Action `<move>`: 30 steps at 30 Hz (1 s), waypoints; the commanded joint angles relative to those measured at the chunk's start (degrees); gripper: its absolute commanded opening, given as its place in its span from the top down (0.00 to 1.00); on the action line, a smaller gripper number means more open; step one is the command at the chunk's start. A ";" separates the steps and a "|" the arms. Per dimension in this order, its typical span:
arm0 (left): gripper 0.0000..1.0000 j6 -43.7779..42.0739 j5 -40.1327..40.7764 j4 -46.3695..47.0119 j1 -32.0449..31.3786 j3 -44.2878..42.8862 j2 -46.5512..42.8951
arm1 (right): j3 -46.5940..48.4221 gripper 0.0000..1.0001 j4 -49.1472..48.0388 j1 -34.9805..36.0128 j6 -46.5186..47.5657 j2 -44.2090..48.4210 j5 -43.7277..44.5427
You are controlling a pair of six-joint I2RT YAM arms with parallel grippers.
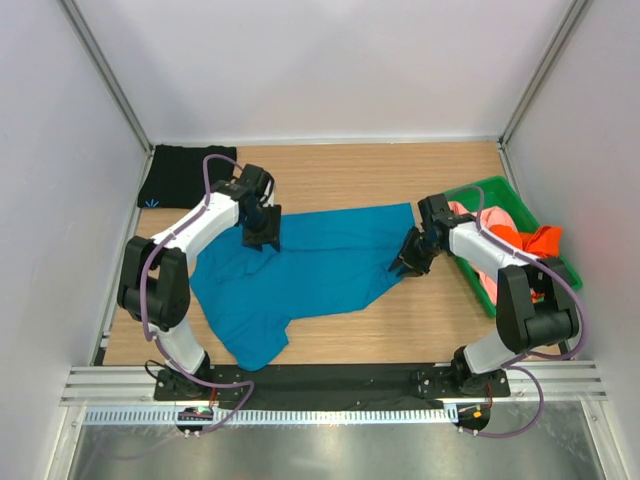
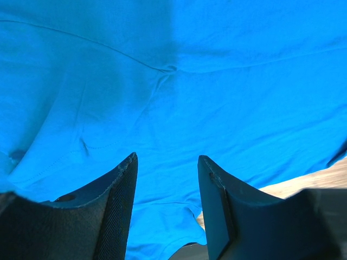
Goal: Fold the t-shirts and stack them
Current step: Fold the tshirt
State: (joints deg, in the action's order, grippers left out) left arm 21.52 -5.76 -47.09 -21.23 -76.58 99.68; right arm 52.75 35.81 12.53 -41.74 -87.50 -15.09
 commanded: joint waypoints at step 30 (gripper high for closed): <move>0.50 -1.13 -1.10 -0.28 1.11 -0.33 -2.65 | 0.68 0.86 1.89 2.58 1.31 -3.29 5.86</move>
State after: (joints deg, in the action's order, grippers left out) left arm 21.50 -6.07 -47.22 -20.53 -76.58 99.68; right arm 51.22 35.33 14.68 -41.39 -93.51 -11.20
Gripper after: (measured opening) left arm 0.499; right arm 0.173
